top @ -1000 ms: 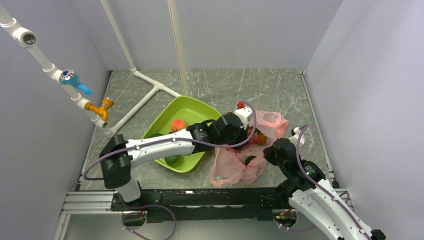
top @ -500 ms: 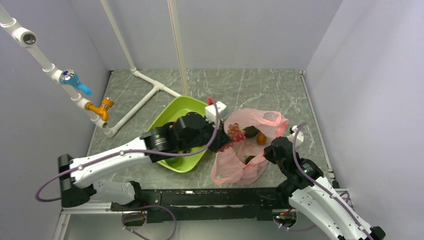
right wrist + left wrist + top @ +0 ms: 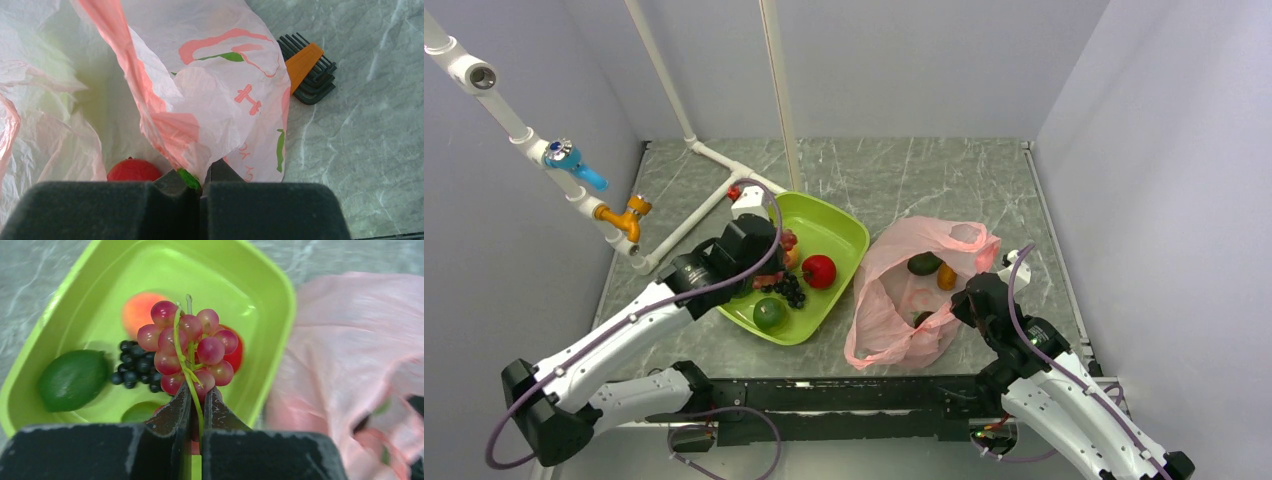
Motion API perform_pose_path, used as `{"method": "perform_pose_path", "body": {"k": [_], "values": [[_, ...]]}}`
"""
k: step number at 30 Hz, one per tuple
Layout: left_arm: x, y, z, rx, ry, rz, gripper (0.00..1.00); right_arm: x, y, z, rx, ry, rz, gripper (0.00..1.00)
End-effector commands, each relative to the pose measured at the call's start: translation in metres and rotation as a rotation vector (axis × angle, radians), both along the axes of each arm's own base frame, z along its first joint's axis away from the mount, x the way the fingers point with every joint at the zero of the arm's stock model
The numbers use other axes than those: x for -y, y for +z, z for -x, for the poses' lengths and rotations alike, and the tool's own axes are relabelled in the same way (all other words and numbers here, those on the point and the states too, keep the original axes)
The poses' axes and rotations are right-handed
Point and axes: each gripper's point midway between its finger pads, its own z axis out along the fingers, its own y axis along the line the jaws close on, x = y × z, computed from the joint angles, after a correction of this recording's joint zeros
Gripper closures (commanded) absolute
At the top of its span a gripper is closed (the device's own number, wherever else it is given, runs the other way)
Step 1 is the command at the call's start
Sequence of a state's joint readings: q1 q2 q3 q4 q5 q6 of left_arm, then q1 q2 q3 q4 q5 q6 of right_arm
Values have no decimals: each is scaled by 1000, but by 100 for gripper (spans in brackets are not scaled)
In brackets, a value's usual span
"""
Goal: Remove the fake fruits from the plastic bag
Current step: Place the fake fruit in the bin.
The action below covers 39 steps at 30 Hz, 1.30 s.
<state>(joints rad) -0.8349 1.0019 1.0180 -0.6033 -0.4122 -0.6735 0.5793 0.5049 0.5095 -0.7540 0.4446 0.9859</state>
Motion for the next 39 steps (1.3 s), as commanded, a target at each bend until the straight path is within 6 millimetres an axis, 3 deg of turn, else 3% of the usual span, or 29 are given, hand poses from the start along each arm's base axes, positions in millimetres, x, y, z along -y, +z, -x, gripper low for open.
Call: {"method": "perform_pose_path", "body": {"k": [1, 4, 11, 17, 22, 25, 27, 29, 32, 39], "values": [[-16, -16, -29, -35, 100, 34, 100, -1, 21, -8, 64, -4, -11, 100], [-25, -29, -52, -97, 163, 74, 98, -2, 20, -8, 63, 0, -16, 100], [6, -37, -94, -283, 174, 386, 100, -2, 20, -7, 63, 1, -21, 100], [14, -42, -121, -350, 436, 741, 99, -3, 21, -6, 62, 6, -25, 100], [14, -50, -131, -390, 651, 855, 95, -1, 23, -4, 69, 3, -23, 100], [19, -53, -135, -404, 744, 930, 81, 0, 22, -4, 74, 2, -25, 100], [24, -53, -138, -425, 763, 941, 59, -1, 22, -4, 71, 7, -26, 100], [25, -52, -139, -435, 768, 919, 27, -3, 22, -4, 67, 11, -29, 100], [21, -44, -140, -380, 737, 889, 3, -4, 22, -5, 69, 19, -32, 100], [10, -21, -119, -244, 567, 776, 2, -3, 22, -6, 76, 25, -12, 100]]}}
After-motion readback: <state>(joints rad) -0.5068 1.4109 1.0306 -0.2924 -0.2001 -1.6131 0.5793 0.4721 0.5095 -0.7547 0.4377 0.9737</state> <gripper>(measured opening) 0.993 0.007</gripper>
